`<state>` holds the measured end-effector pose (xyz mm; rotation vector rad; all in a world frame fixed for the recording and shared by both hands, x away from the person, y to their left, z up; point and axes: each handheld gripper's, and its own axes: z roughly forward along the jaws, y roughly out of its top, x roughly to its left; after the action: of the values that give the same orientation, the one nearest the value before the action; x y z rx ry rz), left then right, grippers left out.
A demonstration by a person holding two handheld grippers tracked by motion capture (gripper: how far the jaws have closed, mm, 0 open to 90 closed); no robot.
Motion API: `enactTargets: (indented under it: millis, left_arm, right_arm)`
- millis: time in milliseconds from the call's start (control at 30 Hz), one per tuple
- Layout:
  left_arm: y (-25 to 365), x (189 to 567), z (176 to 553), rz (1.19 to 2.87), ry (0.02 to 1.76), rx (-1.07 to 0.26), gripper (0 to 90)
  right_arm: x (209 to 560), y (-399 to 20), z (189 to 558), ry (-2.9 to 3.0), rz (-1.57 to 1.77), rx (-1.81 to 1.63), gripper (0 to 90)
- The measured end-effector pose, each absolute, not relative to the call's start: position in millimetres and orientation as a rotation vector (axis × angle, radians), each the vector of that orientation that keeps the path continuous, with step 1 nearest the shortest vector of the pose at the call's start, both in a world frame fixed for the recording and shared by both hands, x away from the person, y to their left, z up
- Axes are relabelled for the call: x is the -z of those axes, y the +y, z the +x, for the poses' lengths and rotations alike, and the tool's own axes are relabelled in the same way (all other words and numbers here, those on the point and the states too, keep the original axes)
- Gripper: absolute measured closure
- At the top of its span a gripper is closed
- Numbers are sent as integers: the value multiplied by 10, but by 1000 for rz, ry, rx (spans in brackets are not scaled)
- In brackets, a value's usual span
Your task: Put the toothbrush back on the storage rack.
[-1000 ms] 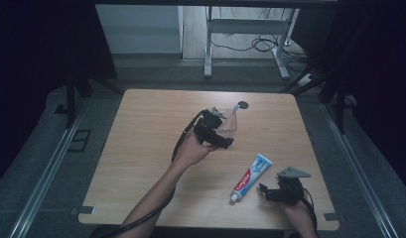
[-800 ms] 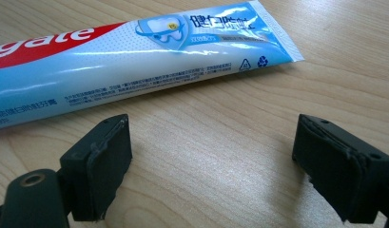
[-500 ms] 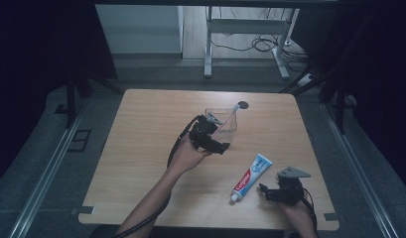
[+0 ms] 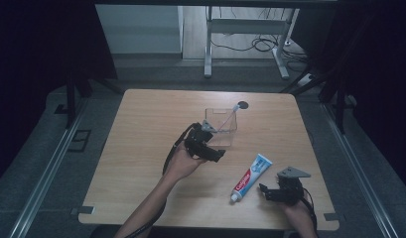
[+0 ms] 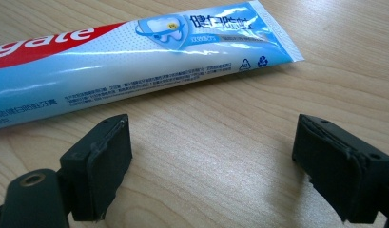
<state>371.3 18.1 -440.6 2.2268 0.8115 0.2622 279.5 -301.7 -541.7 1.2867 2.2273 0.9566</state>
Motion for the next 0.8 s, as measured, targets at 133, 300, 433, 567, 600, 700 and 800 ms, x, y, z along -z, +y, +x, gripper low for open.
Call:
enactTargets:
  millis: [133,300,433,567,600,700,800]
  left_arm:
    - [239,4421,3667,2223,811,-267,136]
    - [300,4420,3607,2216,801,-280,137]
    - [336,4433,3551,2211,791,-287,137]
    - [365,4459,3505,2211,787,-287,138]
    - [374,4466,3499,2213,782,-286,138]
    - [393,4487,3472,2212,785,-286,138]
    - [413,4510,3446,2212,783,-282,138]
  right_arm:
    - [5417,-3017,2795,2228,1286,-956,129]
    - [5418,-3017,2795,2227,1286,-957,128]
    - [5417,-3017,2795,2227,1286,-956,129]
    - [5417,-3017,2796,2227,1285,-956,128]
    - [5417,-3017,2795,2228,1286,-956,128]
    - [5417,-3018,2796,2228,1283,-957,129]
    - [5417,-3017,2795,2228,1287,-957,128]
